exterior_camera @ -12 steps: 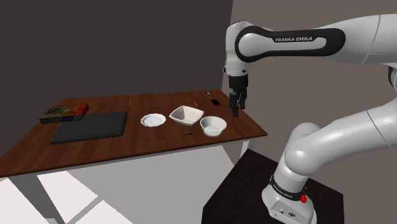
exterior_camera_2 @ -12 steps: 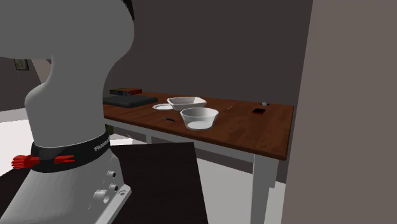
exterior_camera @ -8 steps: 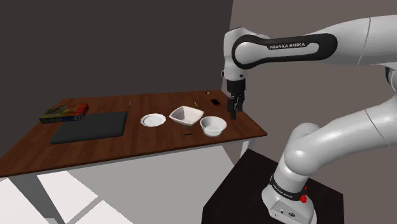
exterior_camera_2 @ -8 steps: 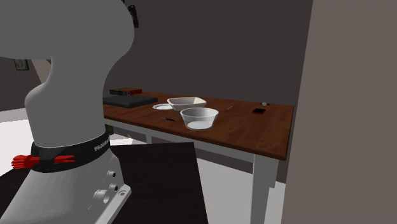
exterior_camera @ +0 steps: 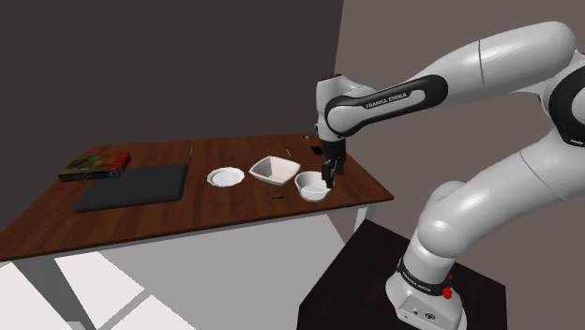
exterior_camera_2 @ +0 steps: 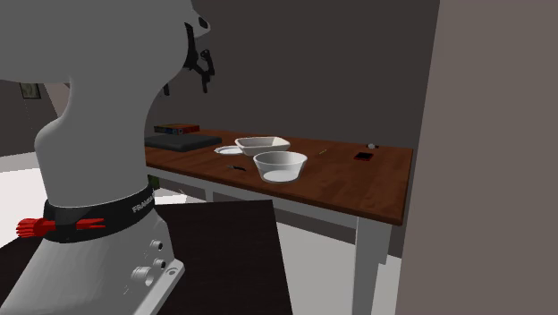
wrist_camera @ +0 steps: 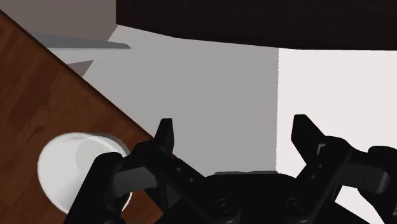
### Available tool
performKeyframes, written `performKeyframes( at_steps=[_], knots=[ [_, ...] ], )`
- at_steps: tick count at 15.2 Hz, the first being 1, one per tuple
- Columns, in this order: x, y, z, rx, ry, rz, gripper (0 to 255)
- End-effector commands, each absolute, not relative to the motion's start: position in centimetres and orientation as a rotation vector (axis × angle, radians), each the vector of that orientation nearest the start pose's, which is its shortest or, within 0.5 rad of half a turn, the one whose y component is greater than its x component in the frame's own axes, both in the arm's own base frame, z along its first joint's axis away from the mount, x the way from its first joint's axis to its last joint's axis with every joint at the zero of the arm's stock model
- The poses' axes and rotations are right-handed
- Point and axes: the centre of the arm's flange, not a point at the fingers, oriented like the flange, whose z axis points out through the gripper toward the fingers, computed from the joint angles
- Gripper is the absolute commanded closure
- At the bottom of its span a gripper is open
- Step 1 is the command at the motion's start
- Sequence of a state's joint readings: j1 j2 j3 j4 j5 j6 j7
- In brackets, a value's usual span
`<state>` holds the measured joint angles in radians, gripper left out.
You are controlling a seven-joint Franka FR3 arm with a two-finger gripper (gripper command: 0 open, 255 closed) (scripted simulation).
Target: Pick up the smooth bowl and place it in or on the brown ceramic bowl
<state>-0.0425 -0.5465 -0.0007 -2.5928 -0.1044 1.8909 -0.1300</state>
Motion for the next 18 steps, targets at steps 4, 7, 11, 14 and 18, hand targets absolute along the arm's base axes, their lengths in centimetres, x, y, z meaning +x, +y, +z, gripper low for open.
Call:
performKeyframes(
  at_steps=[4, 7, 11, 14, 18],
  knots=[
    [38.4, -4.1, 37.6, -3.268, -0.223, 0.209, 0],
    [40.3, -5.3, 34.8, -3.304, -0.233, 0.180, 0],
    [43.0, -7.0, 31.1, -3.351, -0.246, 0.140, 0],
    [45.0, -8.4, 28.5, -3.386, -0.256, 0.109, 0],
    [47.8, -10.3, 25.1, -3.433, -0.270, 0.066, 0]
  ],
)
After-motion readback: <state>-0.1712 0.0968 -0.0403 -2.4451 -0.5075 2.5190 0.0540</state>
